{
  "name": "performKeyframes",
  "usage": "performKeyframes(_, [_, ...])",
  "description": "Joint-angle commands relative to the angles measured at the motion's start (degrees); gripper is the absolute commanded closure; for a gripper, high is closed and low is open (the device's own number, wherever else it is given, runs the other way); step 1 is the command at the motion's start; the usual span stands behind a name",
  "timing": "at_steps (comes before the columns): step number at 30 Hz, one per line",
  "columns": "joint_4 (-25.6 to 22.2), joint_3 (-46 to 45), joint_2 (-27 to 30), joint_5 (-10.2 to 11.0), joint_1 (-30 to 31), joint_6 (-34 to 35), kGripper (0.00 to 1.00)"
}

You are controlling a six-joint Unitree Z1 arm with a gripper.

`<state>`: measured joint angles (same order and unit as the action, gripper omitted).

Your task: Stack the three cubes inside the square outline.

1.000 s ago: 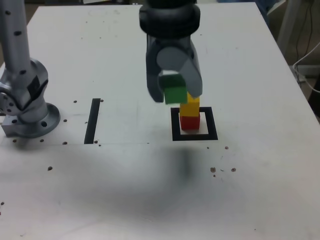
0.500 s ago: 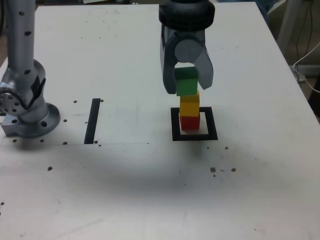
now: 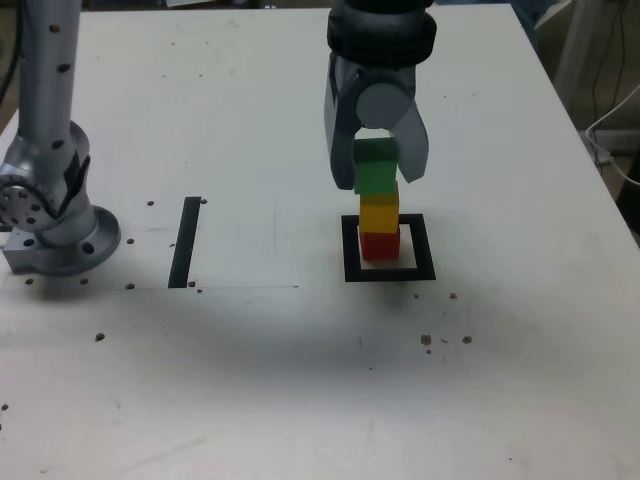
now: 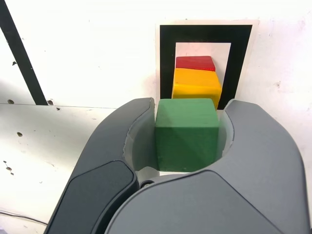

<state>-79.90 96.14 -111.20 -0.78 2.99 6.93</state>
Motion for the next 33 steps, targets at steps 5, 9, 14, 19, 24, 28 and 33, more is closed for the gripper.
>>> performKeyframes(5, [-0.17, 0.07, -0.90, -1.06, -0.25, -0.72, 0.74])
performKeyframes(9, [-0.15, -0.06, -1.38, -1.73, -0.59, -1.36, 0.66])
performKeyframes(14, [-0.09, 0.13, -1.68, -1.83, -1.03, -1.99, 0.64])
performKeyframes(19, [-0.13, 0.18, -1.65, -1.59, -1.40, -2.33, 0.63])
performKeyframes(24, [0.20, 0.08, -1.65, -1.66, -1.49, -3.00, 0.28])
performKeyframes(28, [0.27, -0.12, -1.67, -1.69, -1.49, -3.33, 0.03])
performKeyframes(33, [0.23, -0.18, -1.68, -1.68, -1.49, -3.33, 0.00])
